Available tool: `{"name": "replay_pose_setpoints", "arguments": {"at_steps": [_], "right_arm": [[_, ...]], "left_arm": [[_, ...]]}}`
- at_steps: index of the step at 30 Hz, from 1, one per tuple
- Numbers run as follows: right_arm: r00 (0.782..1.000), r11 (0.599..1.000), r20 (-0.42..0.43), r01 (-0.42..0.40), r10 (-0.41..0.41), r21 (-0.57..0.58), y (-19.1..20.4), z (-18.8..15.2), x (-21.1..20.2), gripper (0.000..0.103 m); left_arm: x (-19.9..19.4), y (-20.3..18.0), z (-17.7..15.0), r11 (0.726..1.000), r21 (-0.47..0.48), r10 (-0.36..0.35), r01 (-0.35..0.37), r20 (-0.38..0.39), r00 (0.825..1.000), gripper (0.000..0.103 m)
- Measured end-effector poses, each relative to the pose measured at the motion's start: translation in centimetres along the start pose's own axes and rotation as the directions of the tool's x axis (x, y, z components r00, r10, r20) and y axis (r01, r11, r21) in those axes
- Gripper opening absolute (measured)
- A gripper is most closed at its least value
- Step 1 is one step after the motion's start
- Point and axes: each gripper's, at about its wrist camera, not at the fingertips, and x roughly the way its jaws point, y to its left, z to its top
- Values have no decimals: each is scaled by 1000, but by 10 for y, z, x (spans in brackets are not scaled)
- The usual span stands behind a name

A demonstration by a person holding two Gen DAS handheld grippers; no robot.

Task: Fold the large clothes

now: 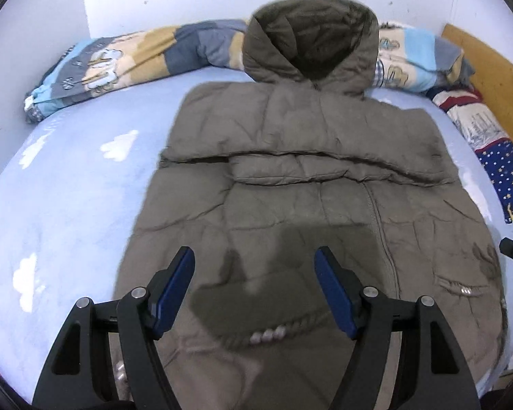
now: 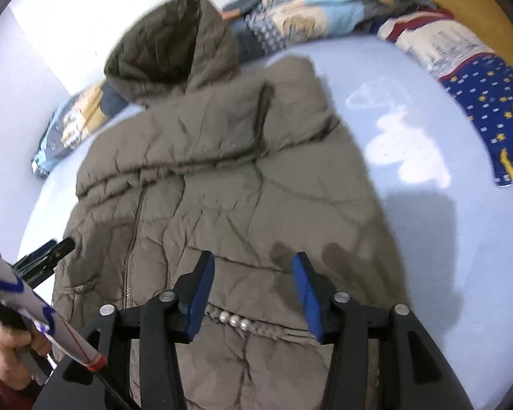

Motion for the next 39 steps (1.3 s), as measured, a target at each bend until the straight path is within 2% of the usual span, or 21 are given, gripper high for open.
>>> {"name": "replay_pose_setpoints", "arguments": {"at_steps": [6,11,14,17,22,24,28,31,36,37,39], "right_arm": [[999,998,45,9,-12,62,-38,-32,-33,55],[998,989,53,20,-28,149,-92,-66,-51,57],[999,971,44,-15,4,237,-121,-83,-56,60],[998,955,17,-58,55,289,-135,-95,-51,61],[991,923,-7,-125,137,363,-137,-107,-39,61],[986,917,-24,-145,165,372,-133,-111,-34,61],[989,930,-32,-128,147,344,-125,-116,-34,63],[987,927,-44,-129,154,353,-126,-121,-33,64],[985,919,-50,-137,167,370,-126,-128,-31,68],[985,922,-54,-136,166,362,-123,-128,-30,70],[983,925,-62,-139,171,354,-120,-128,-28,74]], "left_arm": [[-39,44,-34,998,-52,37,-35,38,999,72],[-49,94,-76,985,-166,51,-50,-2,999,72],[-48,117,-97,969,-247,3,-14,-43,999,72],[-49,132,-111,954,-299,-26,7,-59,998,72],[-45,140,-121,932,-355,-108,69,-90,990,72],[-46,149,-123,910,-405,-132,86,-87,987,72],[-41,170,-131,844,-517,-212,143,-77,974,72],[-35,172,-138,819,-548,-265,173,-94,960,72],[-26,164,-146,805,-560,-308,195,-115,944,72],[-24,162,-146,806,-555,-317,204,-115,941,71],[-20,151,-143,825,-521,-324,218,-121,938,71]]}}
